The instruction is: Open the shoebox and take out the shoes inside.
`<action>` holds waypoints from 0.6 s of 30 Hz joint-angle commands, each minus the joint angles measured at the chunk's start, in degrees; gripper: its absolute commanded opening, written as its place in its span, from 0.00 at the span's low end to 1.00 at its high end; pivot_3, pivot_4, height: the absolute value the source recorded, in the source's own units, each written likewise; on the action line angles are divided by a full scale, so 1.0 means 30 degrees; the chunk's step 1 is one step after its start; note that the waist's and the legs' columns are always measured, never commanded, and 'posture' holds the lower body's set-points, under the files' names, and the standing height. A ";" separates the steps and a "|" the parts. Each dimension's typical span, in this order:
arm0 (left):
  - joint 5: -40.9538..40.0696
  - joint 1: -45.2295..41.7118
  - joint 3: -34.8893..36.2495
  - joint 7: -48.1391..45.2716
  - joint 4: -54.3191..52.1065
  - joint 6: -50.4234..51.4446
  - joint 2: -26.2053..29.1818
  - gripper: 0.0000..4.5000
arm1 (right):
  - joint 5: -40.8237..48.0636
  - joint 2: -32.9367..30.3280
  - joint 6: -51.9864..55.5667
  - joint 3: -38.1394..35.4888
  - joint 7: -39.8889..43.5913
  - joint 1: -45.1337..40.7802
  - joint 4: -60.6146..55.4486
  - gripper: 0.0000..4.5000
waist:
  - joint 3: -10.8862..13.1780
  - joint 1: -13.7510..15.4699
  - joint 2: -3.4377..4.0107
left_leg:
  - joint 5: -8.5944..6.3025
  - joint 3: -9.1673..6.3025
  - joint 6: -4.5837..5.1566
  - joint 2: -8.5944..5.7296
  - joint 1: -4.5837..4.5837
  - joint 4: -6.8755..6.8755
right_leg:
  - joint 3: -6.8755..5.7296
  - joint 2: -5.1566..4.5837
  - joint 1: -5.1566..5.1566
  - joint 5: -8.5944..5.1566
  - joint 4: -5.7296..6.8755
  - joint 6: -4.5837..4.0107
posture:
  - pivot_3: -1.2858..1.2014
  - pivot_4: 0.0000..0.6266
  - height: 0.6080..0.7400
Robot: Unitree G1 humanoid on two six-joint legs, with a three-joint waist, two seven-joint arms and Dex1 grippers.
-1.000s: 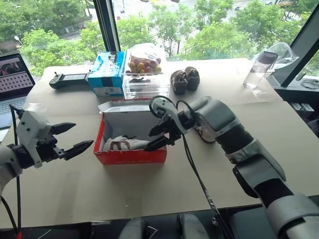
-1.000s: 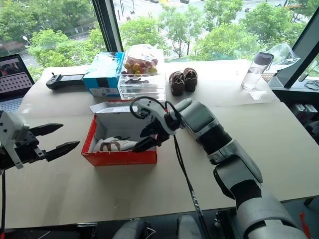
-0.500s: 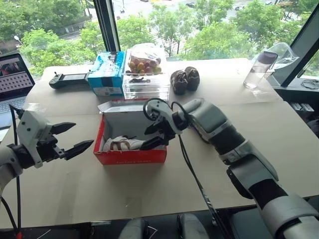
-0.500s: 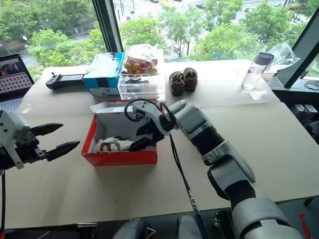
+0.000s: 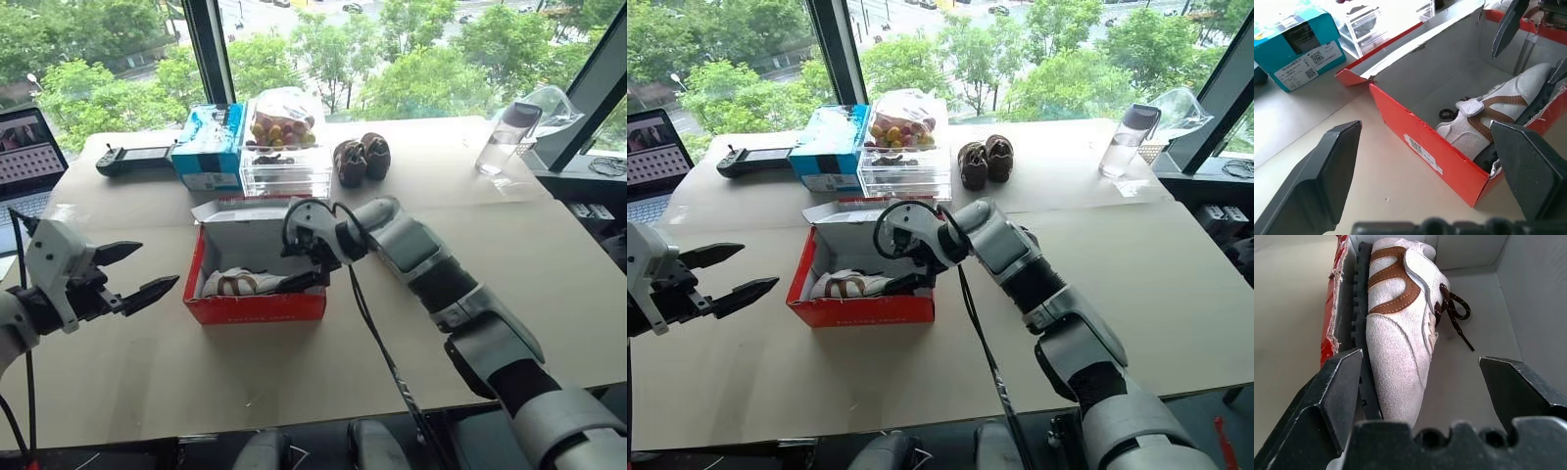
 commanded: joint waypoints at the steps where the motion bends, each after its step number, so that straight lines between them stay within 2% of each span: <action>1: 0.0053 -0.0143 0.0556 0.0033 -0.0250 -0.0365 0.0048 1.00 | -0.0244 -0.0183 0.0177 0.0504 0.0996 0.0328 -0.0566 0.98 | -0.0002 0.0013 -0.0004 | -0.0001 0.0000 0.0001 0.0001 0.0002 0.0000 | -0.0001 0.0000 0.0001 0.0000 0.0000 0.0000 | 0.52 0.24 1.00; 15: 0.0119 -0.0198 0.0497 0.0016 -0.0076 -0.0455 0.0050 1.00 | -0.0118 -0.0070 0.0771 0.0288 0.2030 0.0063 -0.0724 0.98 | -0.0003 0.0055 -0.0007 | -0.0004 -0.0002 0.0002 0.0000 -0.0015 -0.0002 | -0.0004 -0.0002 -0.0014 0.0000 -0.0007 -0.0001 | 0.52 0.24 1.00; 18: 0.0151 -0.0195 0.0403 0.0089 -0.0115 -0.0474 -0.0023 1.00 | 0.0558 0.0127 0.1956 -0.0178 0.2406 -0.0410 -0.0637 0.98 | -0.0003 0.0057 -0.0007 | -0.0005 -0.0002 0.0002 0.0000 -0.0020 -0.0003 | -0.0004 -0.0002 -0.0016 0.0001 -0.0009 -0.0001 | 0.52 0.24 1.00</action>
